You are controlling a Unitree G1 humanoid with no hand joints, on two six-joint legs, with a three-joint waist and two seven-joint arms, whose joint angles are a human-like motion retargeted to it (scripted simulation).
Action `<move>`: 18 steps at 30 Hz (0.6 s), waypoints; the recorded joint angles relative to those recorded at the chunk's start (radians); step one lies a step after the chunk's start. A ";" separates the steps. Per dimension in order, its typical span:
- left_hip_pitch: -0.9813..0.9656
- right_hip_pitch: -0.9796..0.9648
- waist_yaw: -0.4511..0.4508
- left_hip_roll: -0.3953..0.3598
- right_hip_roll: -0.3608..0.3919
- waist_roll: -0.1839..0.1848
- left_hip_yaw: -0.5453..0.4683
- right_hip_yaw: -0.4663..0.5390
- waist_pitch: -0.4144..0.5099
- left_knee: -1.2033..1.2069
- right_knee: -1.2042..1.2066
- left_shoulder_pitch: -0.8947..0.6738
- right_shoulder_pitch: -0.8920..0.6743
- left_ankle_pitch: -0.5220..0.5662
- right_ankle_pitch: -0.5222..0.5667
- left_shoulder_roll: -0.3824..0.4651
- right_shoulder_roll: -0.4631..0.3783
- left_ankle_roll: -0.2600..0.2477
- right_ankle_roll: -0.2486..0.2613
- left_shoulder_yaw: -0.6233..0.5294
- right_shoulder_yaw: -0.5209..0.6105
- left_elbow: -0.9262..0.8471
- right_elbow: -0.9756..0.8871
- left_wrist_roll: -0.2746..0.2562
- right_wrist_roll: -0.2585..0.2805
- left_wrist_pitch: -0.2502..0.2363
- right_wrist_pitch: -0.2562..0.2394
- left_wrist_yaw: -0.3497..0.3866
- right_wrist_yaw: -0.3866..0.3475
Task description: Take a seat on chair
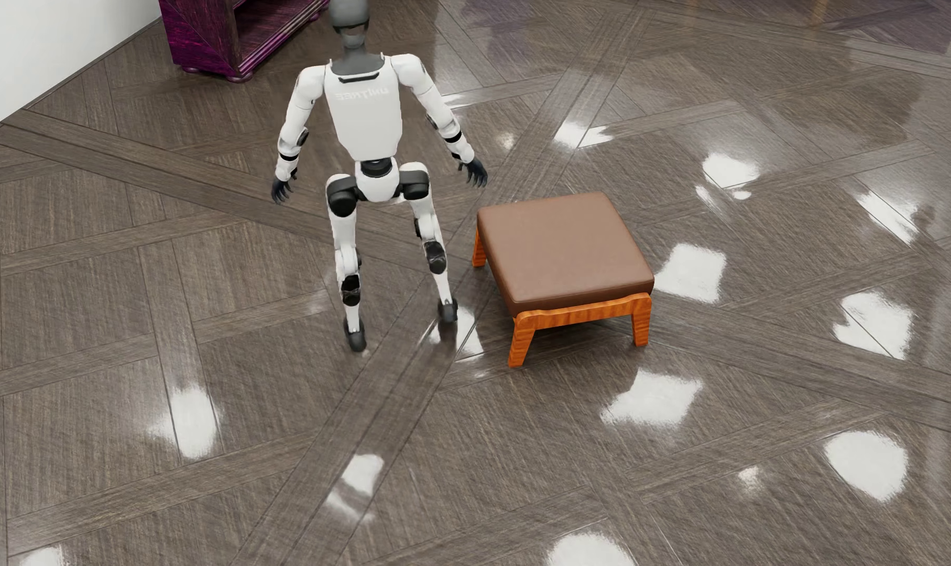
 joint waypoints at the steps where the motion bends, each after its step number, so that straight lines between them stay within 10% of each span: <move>1: -0.008 0.011 -0.002 0.023 -0.019 0.002 -0.010 0.016 -0.006 0.019 -0.119 0.002 0.012 -0.005 0.026 -0.004 0.000 -0.023 0.001 -0.017 -0.010 -0.011 -0.003 -0.005 0.016 -0.006 -0.001 0.016 -0.029; 5: -0.103 0.074 0.012 0.109 -0.077 0.019 -0.086 0.098 -0.026 0.127 -0.320 0.006 0.052 -0.001 0.139 -0.034 -0.020 -0.078 0.045 -0.052 -0.036 -0.034 -0.024 0.012 0.051 0.017 0.038 0.043 -0.054; 10: -0.251 0.186 0.046 0.177 -0.002 0.018 -0.155 0.008 -0.010 -0.001 -0.328 -0.040 0.029 0.297 -0.187 -0.032 -0.024 -0.151 -0.009 -0.043 -0.039 -0.047 -0.027 -0.018 0.107 0.013 0.013 0.079 -0.127; 12: -0.297 0.172 0.047 0.153 0.040 0.018 -0.142 -0.024 0.013 -0.006 -0.316 -0.058 0.003 0.239 -0.188 -0.033 -0.021 -0.185 -0.045 -0.079 -0.041 -0.045 -0.023 -0.015 0.114 0.015 0.021 0.084 -0.155; 18: -0.261 0.211 0.068 0.000 0.106 0.012 -0.041 -0.091 0.083 0.313 -0.504 -0.134 -0.035 -0.117 -0.082 -0.015 0.000 -0.004 -0.058 -0.163 -0.046 -0.040 -0.006 0.045 0.067 -0.016 -0.043 0.047 -0.160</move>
